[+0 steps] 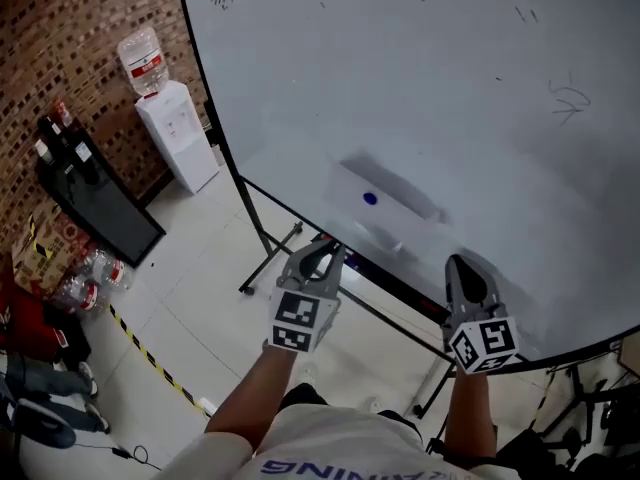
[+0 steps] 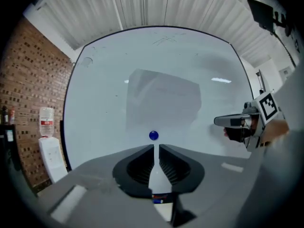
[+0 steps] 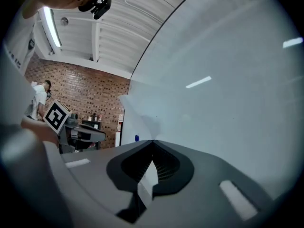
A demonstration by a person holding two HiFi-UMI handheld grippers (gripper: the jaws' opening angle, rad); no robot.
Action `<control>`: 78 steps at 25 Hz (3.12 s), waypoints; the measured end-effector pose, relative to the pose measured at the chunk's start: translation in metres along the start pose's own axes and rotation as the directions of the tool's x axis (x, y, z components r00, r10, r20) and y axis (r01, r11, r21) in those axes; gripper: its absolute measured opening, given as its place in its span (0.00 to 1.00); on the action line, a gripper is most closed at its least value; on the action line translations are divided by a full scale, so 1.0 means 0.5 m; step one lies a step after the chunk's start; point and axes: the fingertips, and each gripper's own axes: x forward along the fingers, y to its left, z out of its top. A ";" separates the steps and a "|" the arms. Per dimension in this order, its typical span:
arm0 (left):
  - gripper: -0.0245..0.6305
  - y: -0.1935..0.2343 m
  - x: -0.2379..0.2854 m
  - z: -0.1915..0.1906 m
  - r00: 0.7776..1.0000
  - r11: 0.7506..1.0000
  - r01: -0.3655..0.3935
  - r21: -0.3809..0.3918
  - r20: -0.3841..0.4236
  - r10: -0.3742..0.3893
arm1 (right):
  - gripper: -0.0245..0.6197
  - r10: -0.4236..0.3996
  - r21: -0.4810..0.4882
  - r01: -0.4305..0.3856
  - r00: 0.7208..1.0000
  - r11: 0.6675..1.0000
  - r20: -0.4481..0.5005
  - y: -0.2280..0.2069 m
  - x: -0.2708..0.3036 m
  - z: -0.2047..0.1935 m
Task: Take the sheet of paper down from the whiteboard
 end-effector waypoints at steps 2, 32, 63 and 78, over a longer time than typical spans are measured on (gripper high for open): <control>0.10 0.021 0.036 0.012 0.998 0.997 0.069 0.019 0.007 -0.069 | 0.05 -0.069 0.002 0.069 0.998 0.998 0.002 0.003 0.021 0.006; 0.28 0.006 0.258 0.014 0.984 0.970 0.180 0.164 -0.044 -0.175 | 0.05 -0.224 -0.026 0.224 0.974 0.974 -0.033 0.004 0.079 0.012; 0.24 0.013 0.246 0.024 0.978 0.972 0.208 0.108 -0.053 -0.204 | 0.05 -0.114 -0.184 0.113 0.993 0.976 0.002 0.034 0.147 0.064; 0.24 0.054 0.110 0.089 0.971 0.970 0.240 -0.029 0.032 -0.239 | 0.05 -0.231 -0.058 0.230 0.973 0.971 -0.007 -0.013 -0.005 0.040</control>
